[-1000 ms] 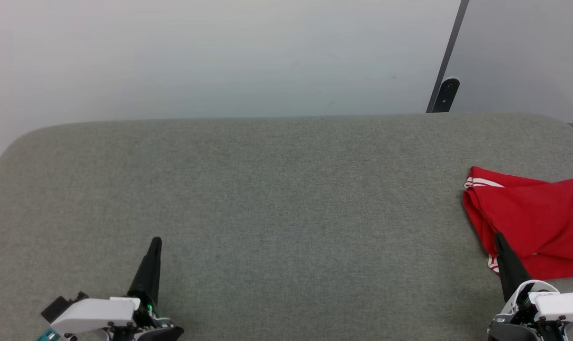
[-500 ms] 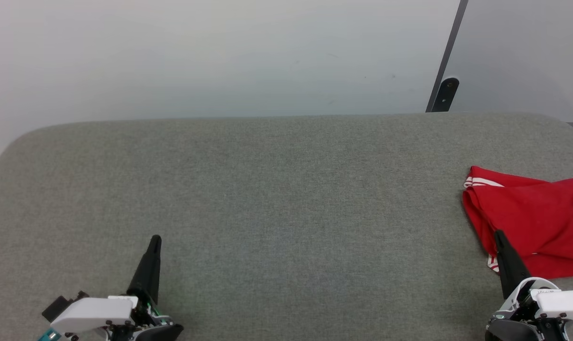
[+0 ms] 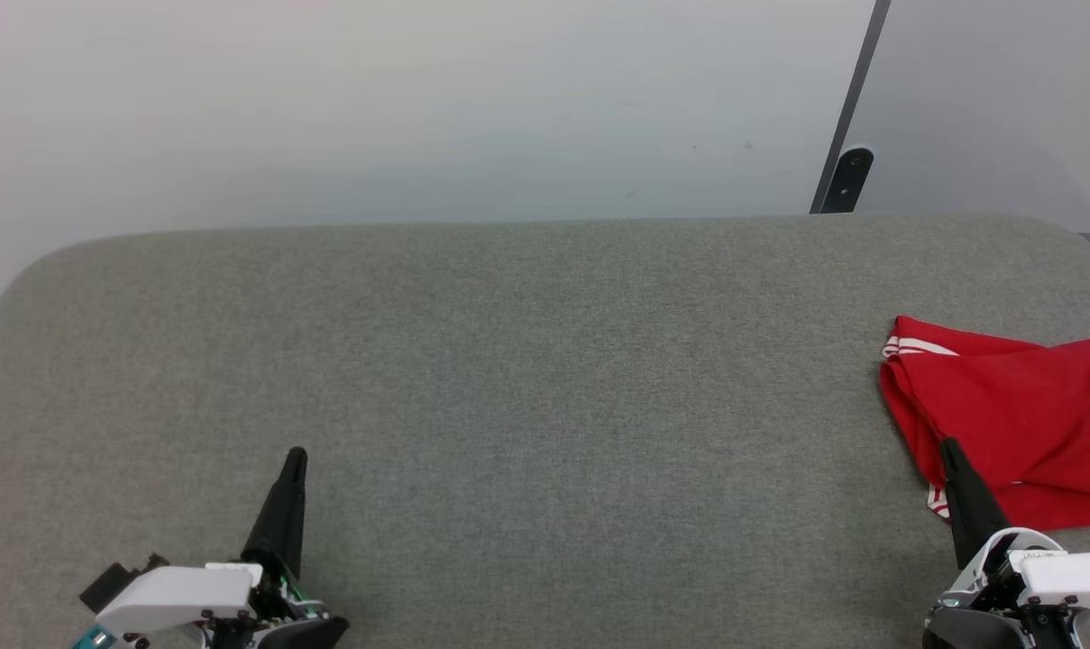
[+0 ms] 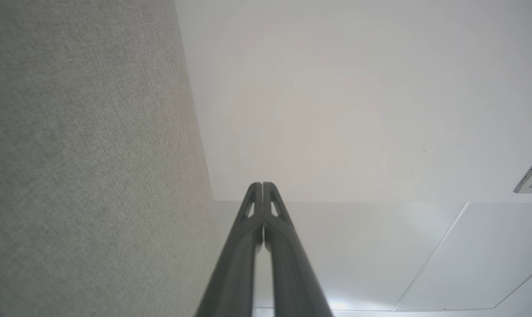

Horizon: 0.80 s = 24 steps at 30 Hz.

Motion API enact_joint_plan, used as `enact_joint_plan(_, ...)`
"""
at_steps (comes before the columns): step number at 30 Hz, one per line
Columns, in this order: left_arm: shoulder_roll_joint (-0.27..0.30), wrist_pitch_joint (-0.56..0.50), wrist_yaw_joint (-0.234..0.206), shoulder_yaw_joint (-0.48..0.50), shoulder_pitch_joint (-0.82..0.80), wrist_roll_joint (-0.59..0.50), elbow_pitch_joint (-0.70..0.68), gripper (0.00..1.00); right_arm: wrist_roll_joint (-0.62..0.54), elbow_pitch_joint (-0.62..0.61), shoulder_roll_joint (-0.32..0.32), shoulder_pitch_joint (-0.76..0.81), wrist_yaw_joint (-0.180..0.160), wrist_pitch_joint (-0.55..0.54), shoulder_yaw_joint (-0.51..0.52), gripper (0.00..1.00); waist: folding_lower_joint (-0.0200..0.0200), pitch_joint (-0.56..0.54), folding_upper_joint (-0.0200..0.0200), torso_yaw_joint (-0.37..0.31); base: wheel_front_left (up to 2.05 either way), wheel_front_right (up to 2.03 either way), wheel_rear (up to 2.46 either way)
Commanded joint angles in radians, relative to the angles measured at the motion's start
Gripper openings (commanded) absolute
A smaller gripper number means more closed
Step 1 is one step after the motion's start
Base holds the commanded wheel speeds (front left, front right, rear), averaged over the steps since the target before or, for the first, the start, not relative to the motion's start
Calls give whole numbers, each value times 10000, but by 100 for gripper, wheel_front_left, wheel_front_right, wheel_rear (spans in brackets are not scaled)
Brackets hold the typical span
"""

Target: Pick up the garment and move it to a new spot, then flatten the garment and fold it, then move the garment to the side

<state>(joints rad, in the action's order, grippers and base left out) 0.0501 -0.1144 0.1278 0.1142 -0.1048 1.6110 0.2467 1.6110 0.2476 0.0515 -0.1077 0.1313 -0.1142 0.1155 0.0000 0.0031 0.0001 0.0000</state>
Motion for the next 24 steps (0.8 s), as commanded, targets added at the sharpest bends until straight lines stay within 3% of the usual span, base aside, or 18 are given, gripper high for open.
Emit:
enact_joint_plan(1, -9, -31, 65, 31, -109, 21, 5, 0, 34, 2, -30, -50, -10, 31, -28, 0, 0, 0, -1, 0, 0, 0, 0)
enact_joint_plan(24, -8, -32, 65, 30, -108, 20, 5, 0, 35, 2, -30, -50, -10, 31, -28, 0, 0, 0, -1, 0, 0, 0, 0)
